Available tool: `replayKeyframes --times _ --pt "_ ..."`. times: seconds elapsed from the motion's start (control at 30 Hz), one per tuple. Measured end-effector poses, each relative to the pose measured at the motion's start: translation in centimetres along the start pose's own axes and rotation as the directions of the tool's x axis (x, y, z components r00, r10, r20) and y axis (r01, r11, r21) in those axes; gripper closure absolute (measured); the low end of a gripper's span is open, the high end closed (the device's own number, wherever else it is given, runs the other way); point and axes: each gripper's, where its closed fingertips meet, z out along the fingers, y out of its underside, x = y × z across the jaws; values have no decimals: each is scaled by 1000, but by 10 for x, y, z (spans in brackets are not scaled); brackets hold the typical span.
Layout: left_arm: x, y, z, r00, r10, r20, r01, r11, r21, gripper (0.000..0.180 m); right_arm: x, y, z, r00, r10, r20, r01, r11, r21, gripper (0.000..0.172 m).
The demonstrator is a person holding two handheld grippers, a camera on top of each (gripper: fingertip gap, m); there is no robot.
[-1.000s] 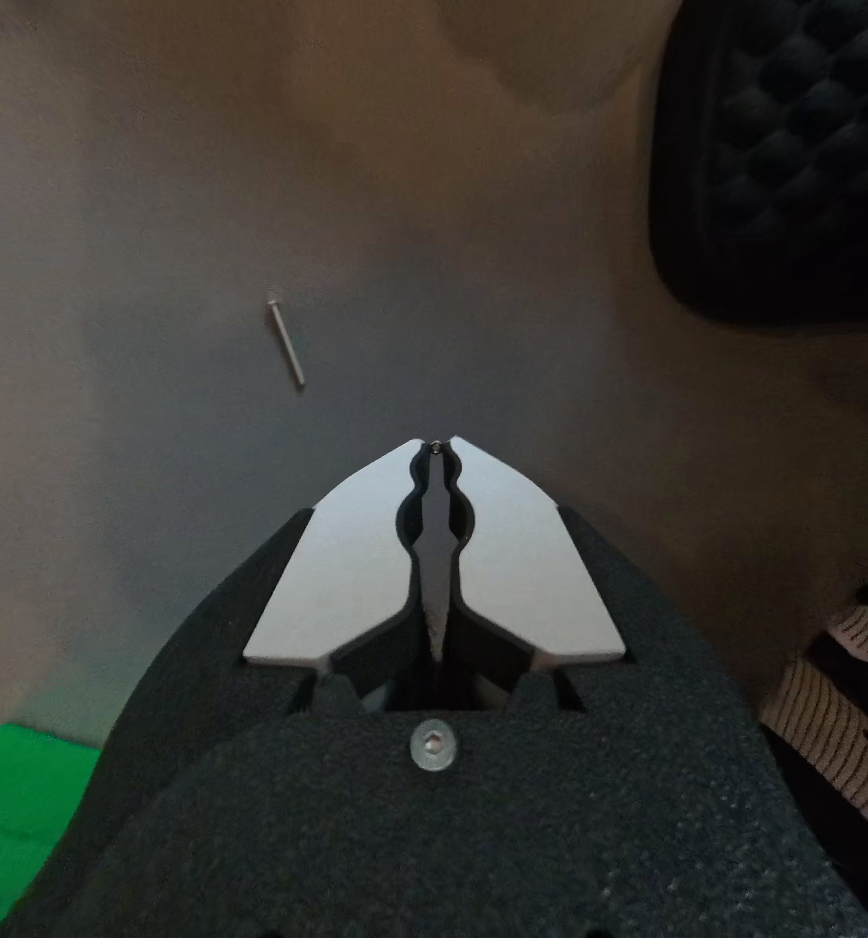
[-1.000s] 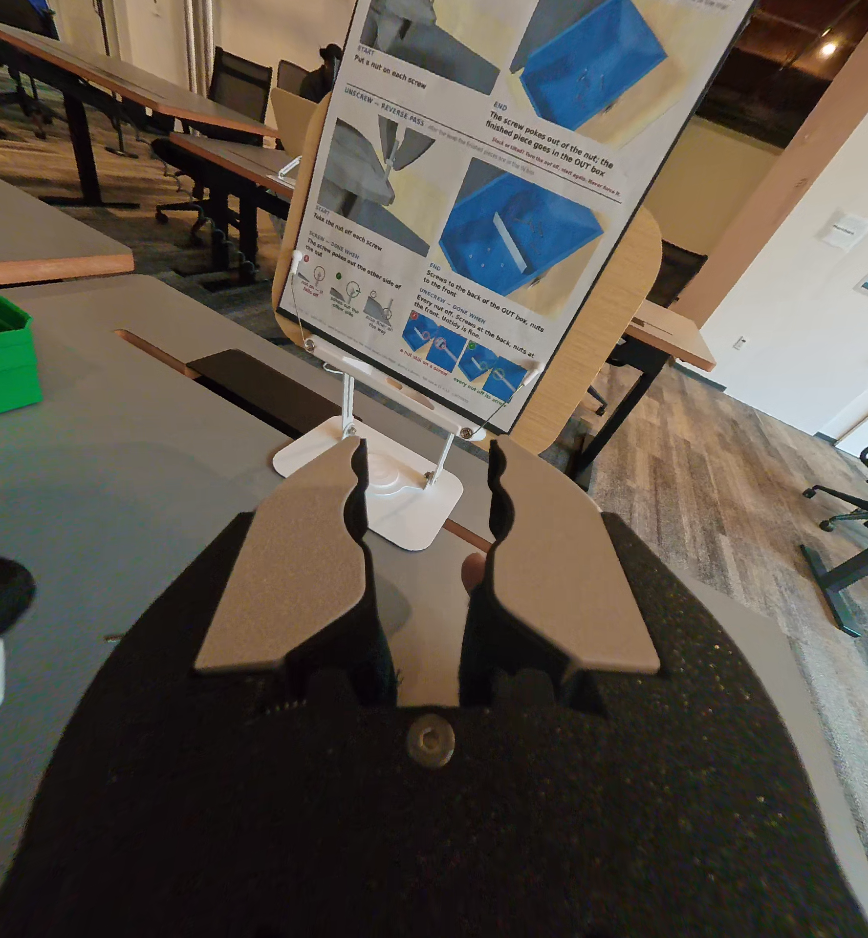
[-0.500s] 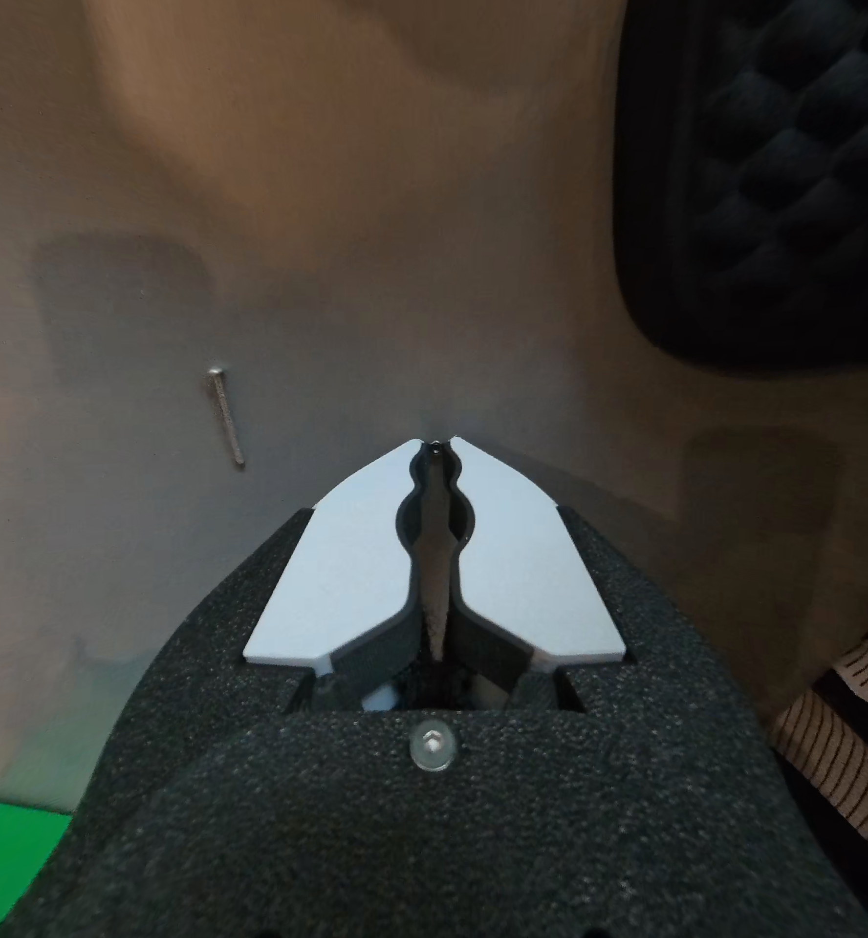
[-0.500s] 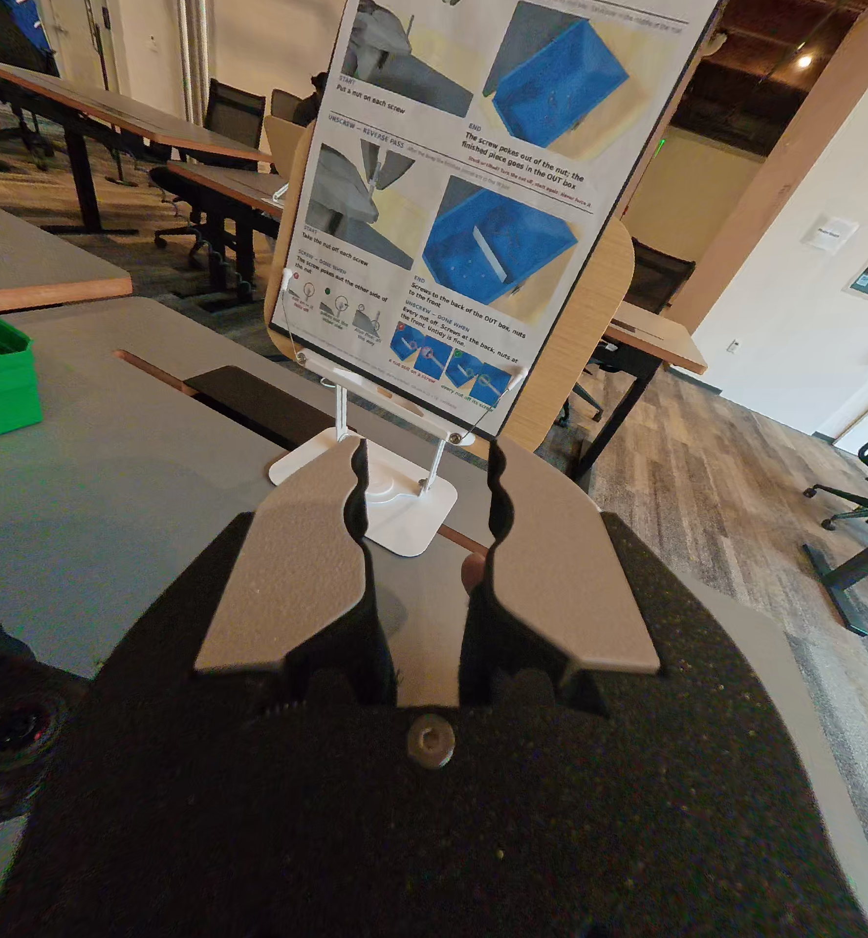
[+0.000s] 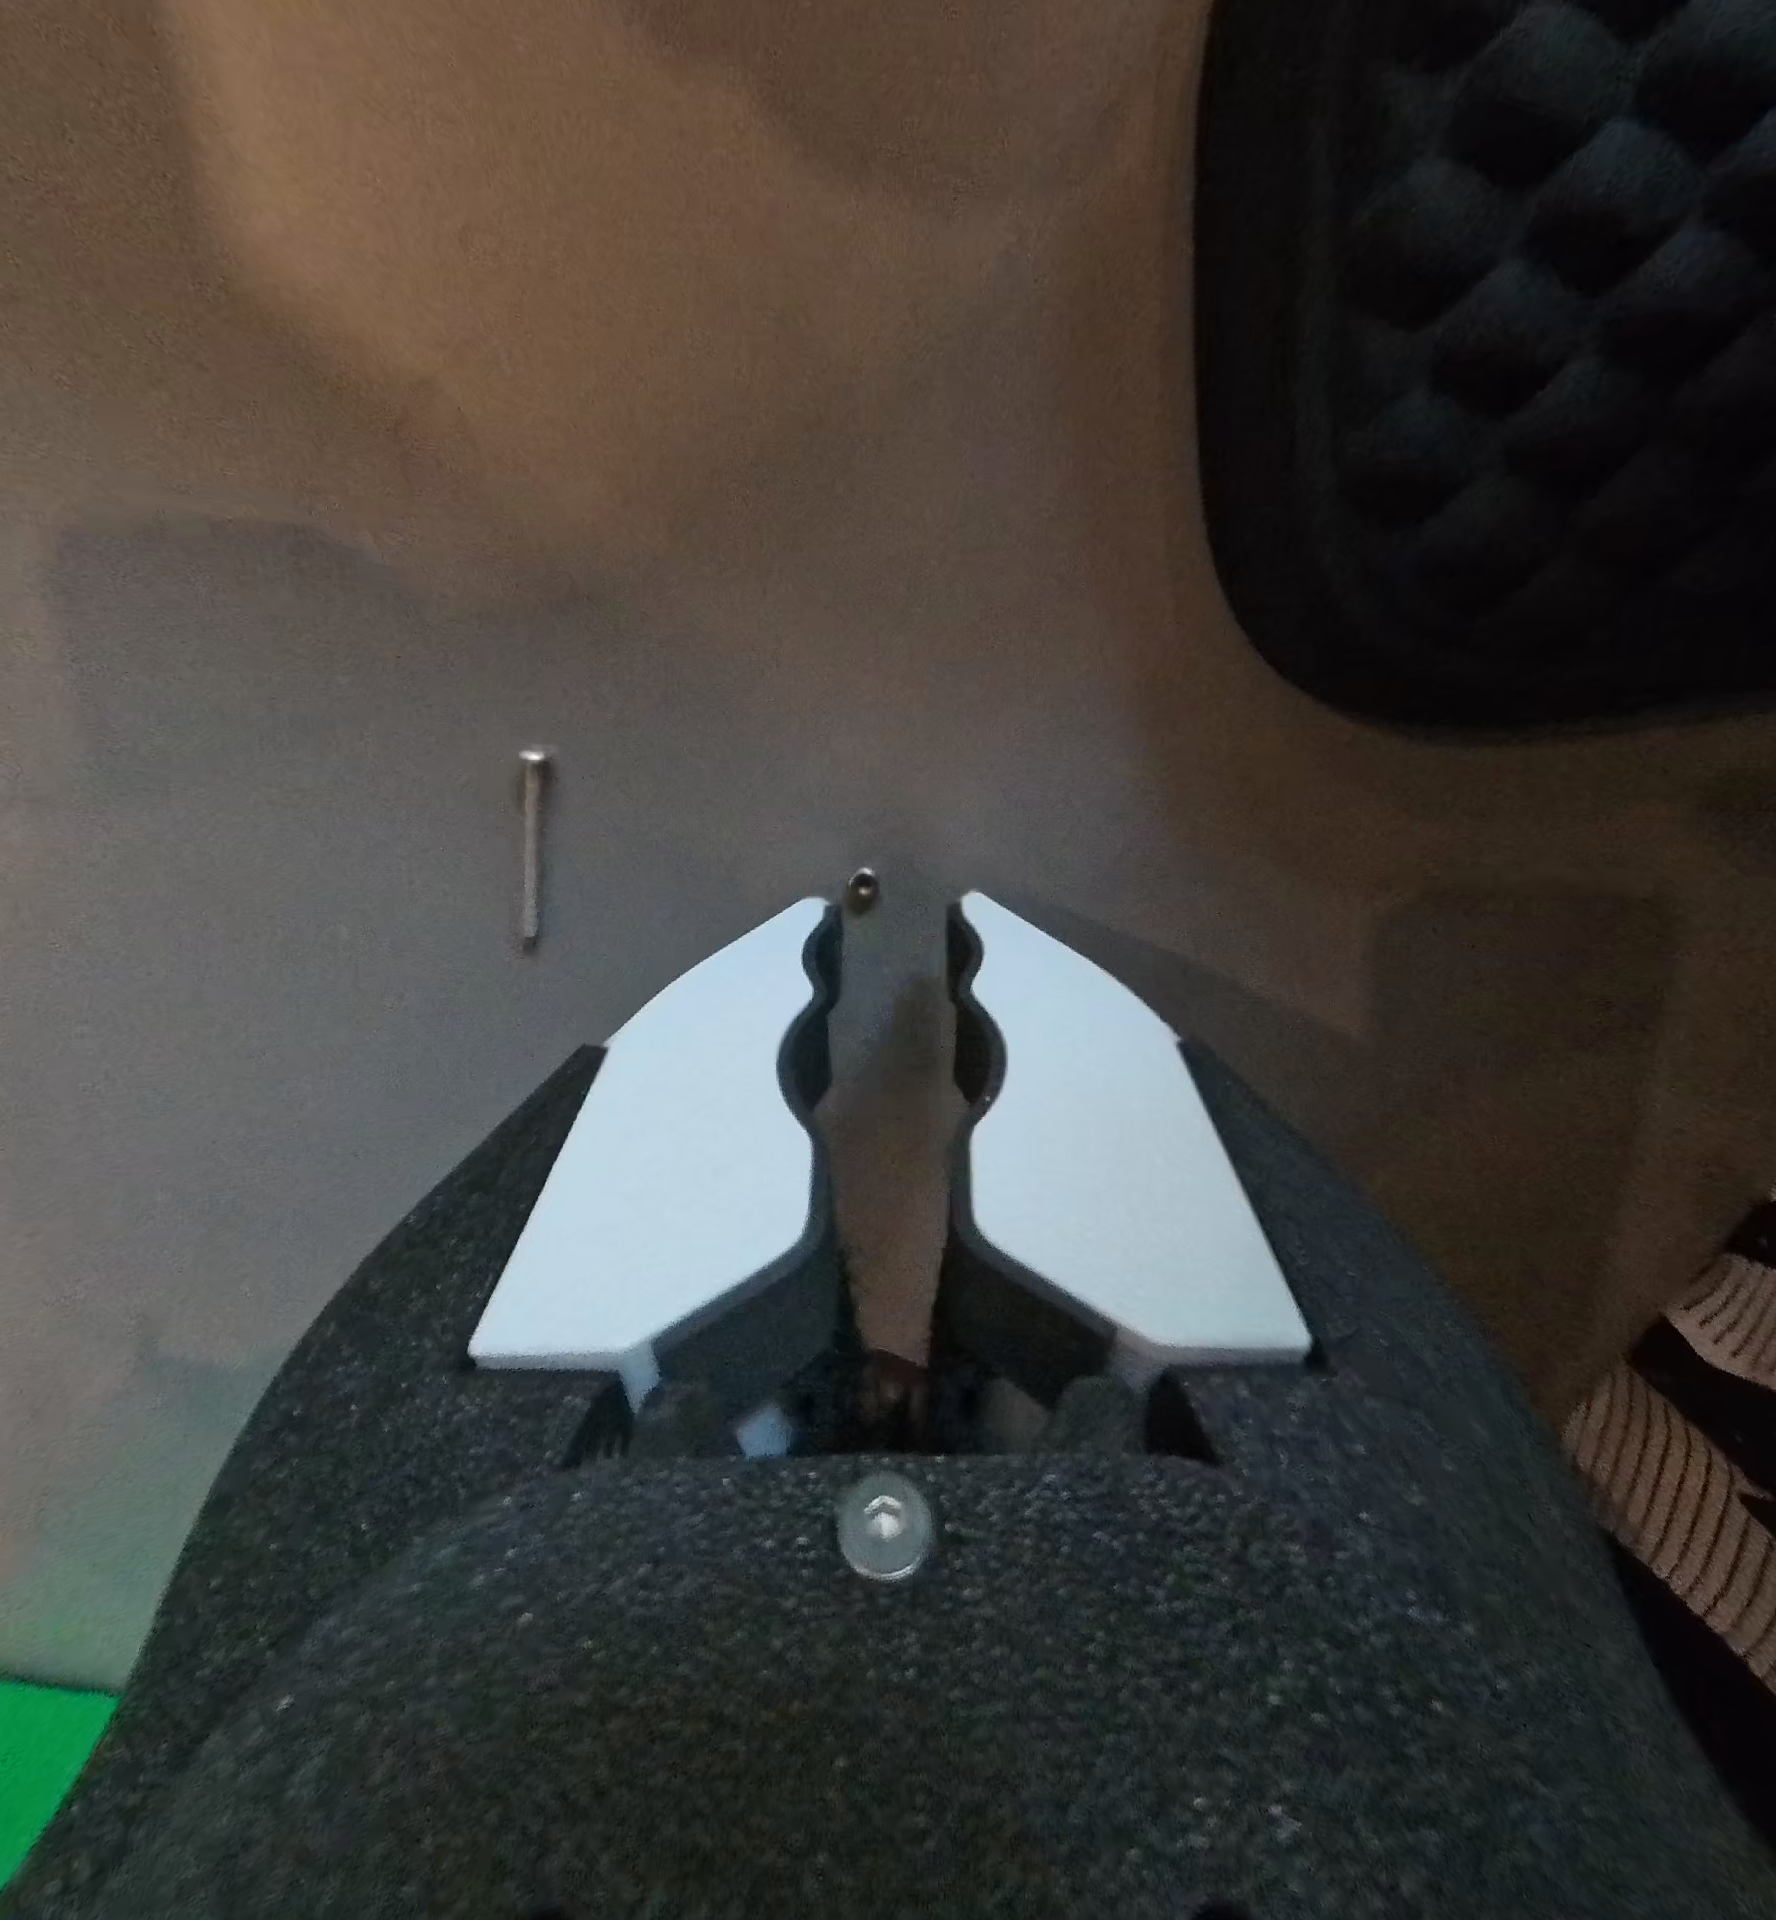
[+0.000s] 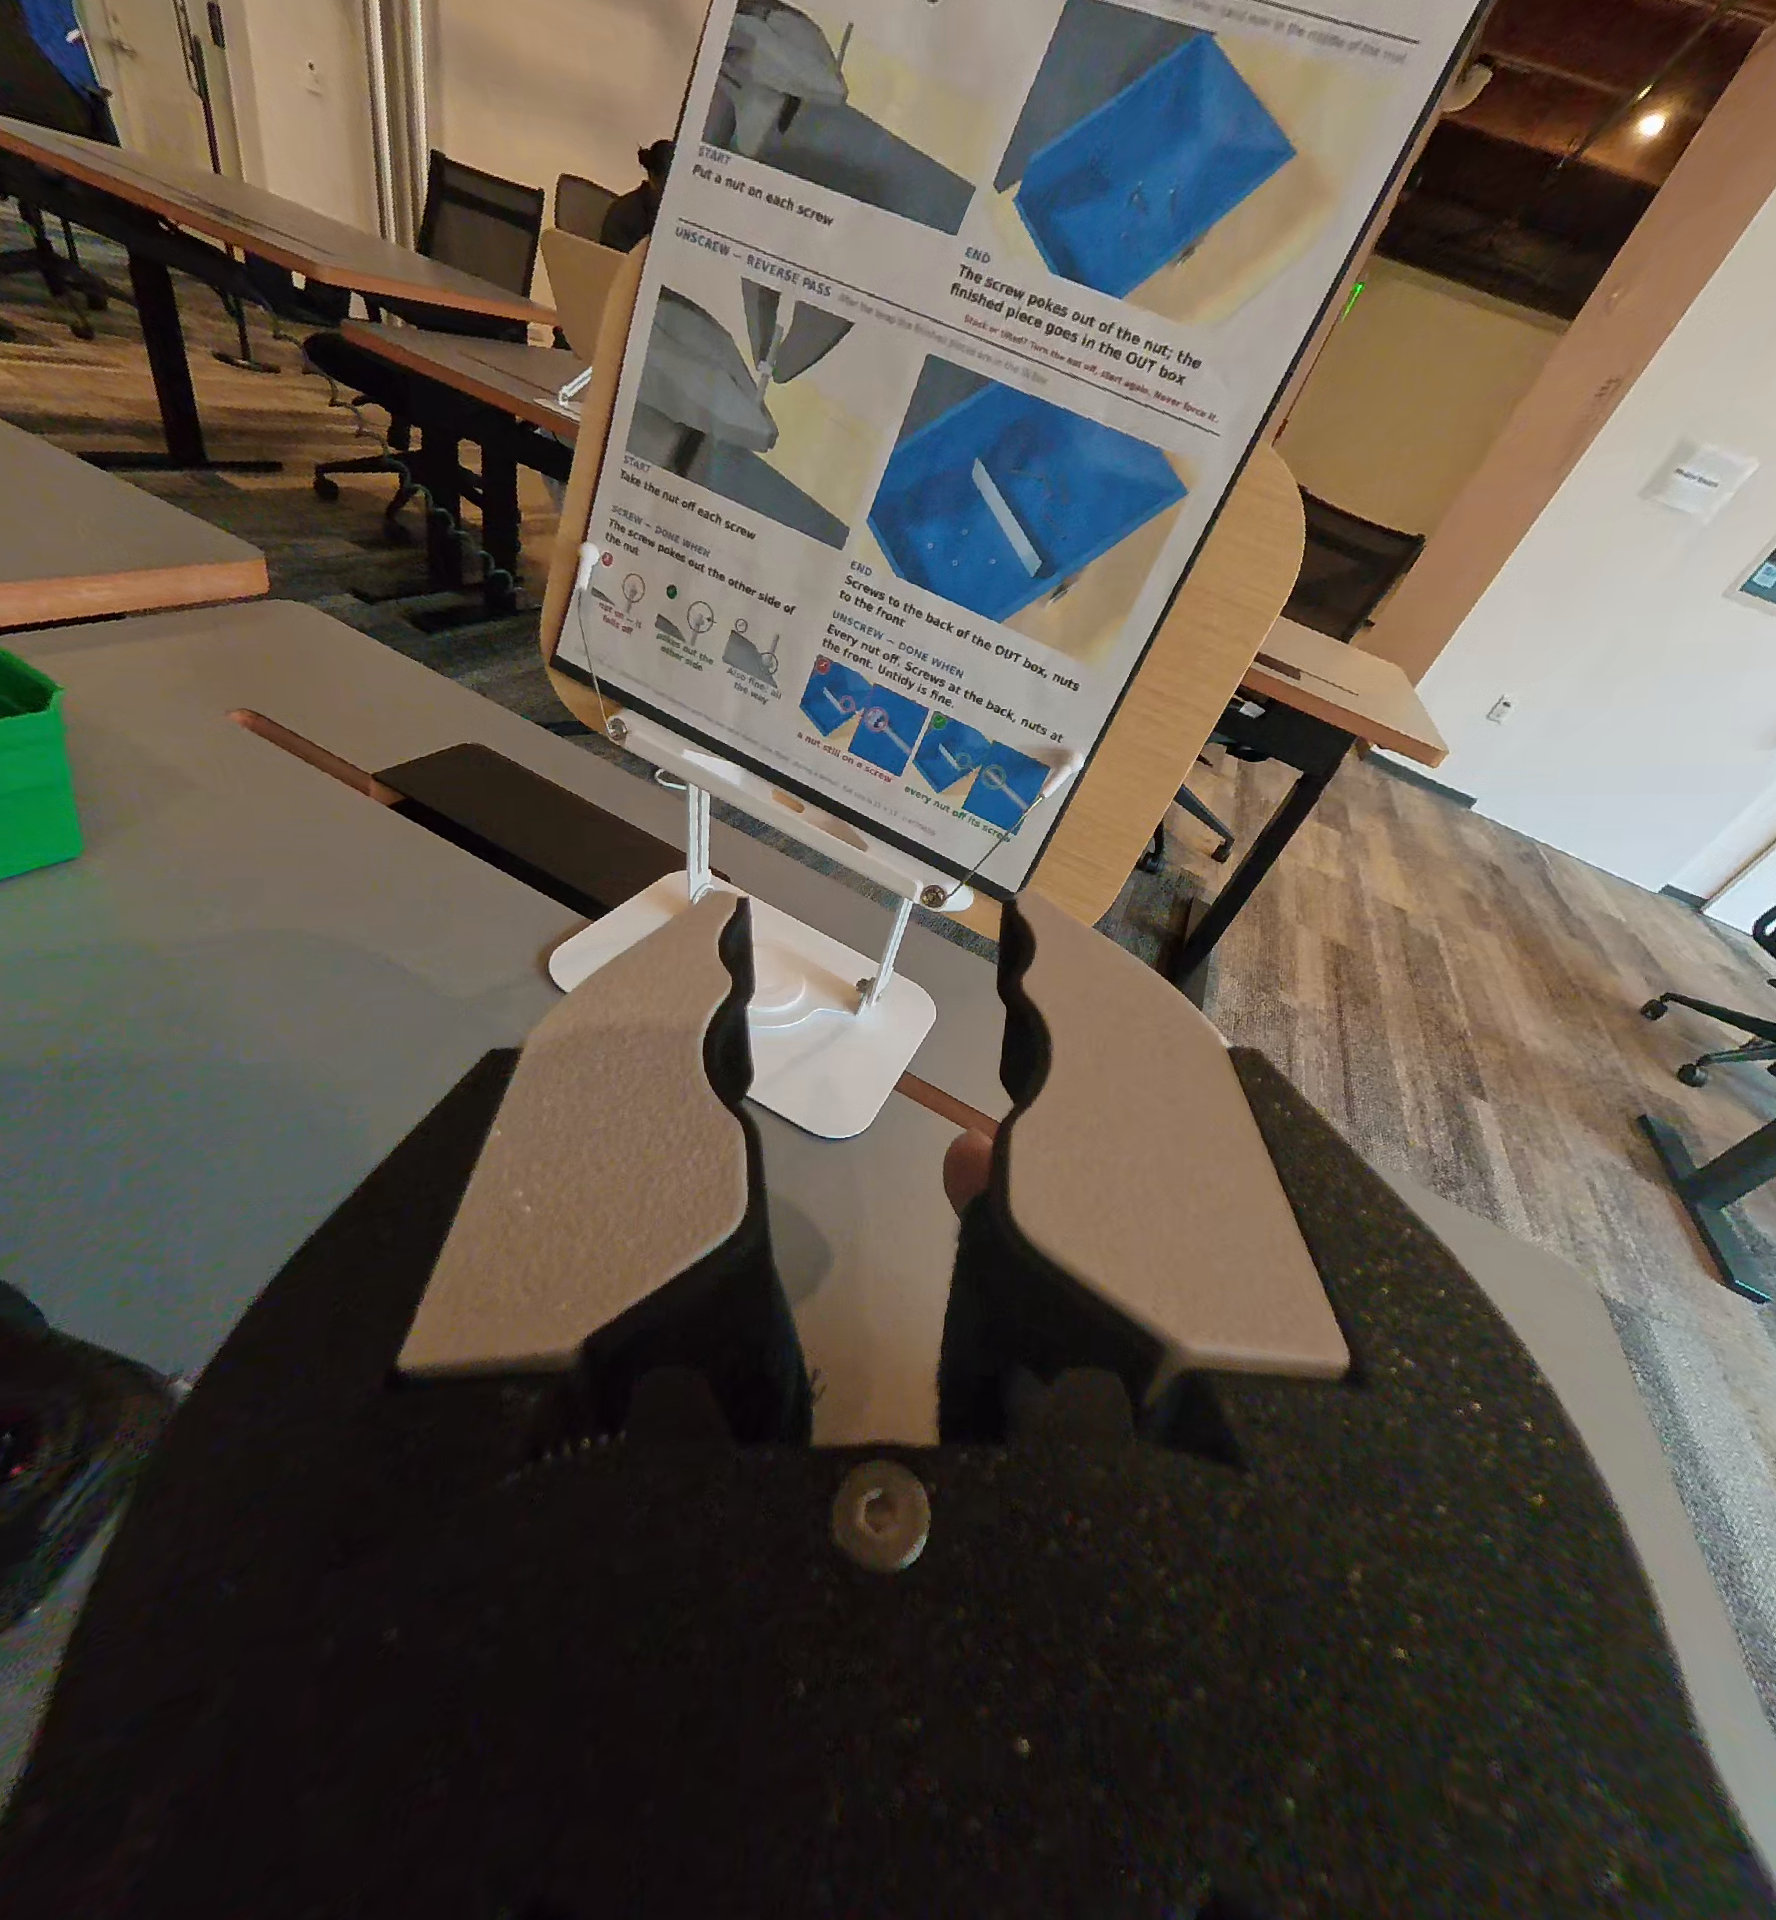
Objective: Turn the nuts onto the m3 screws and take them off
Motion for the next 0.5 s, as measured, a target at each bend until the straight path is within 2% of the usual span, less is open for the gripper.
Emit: replayKeyframes --times 0.1,0.27,0.5 --pt "-7 2 -13 1000 -8 12 8 999 32 154 -1 0 0 1000 -1 1 1 1000 -1 127" --pt "-32 2 -29 998 -33 60 27 995 94 154 -2 -1 1 1000 -7 4 7 1000 -1 127" --pt "-60 -5 -15 996 68 65 -74 993 95 156 0 0 -1 1000 -6 0 6 1000 0 127"
